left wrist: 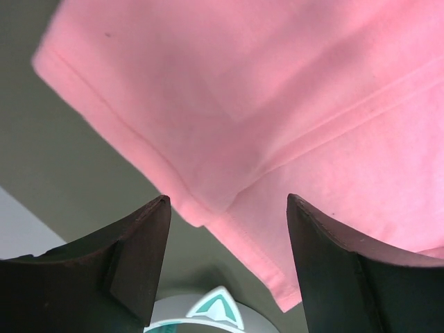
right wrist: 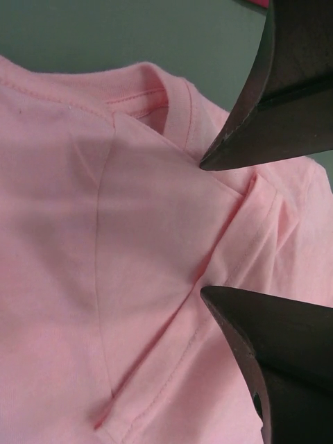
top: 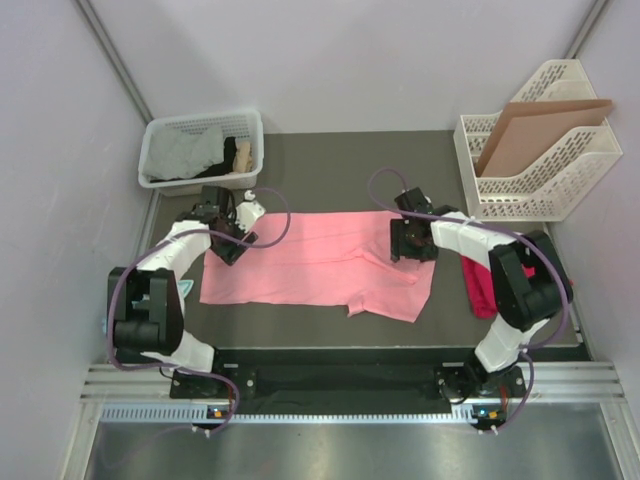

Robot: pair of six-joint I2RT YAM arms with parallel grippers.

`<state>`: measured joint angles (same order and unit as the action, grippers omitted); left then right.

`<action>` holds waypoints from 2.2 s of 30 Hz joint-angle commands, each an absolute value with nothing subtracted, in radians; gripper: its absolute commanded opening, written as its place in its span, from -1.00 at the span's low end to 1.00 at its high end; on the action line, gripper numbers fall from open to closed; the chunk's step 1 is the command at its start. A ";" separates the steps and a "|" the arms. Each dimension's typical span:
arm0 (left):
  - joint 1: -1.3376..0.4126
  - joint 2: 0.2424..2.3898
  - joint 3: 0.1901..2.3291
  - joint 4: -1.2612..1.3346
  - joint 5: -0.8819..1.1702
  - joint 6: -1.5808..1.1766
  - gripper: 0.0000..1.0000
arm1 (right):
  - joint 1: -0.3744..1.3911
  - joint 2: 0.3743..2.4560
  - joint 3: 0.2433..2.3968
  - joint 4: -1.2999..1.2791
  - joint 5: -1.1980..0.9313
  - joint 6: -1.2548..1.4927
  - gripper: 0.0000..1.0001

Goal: Fold and stack the t-shirts
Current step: Fold the tshirt

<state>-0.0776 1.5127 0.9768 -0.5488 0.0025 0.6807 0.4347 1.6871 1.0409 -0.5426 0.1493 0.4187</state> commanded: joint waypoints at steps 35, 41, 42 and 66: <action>-0.080 1.201 0.597 -0.605 -0.057 0.696 0.52 | 1.037 1.336 0.778 -0.675 0.311 0.685 0.35; -0.078 1.233 0.572 -0.571 -0.069 0.690 0.52 | 1.037 1.341 0.744 -0.726 0.362 0.794 0.33; -0.078 1.238 0.566 -0.552 -0.074 0.693 0.52 | 1.037 1.339 0.739 -0.716 0.362 0.796 0.32; -0.061 1.388 0.578 -0.420 -0.077 0.726 0.25 | 0.976 1.387 0.766 -0.715 0.394 0.742 0.03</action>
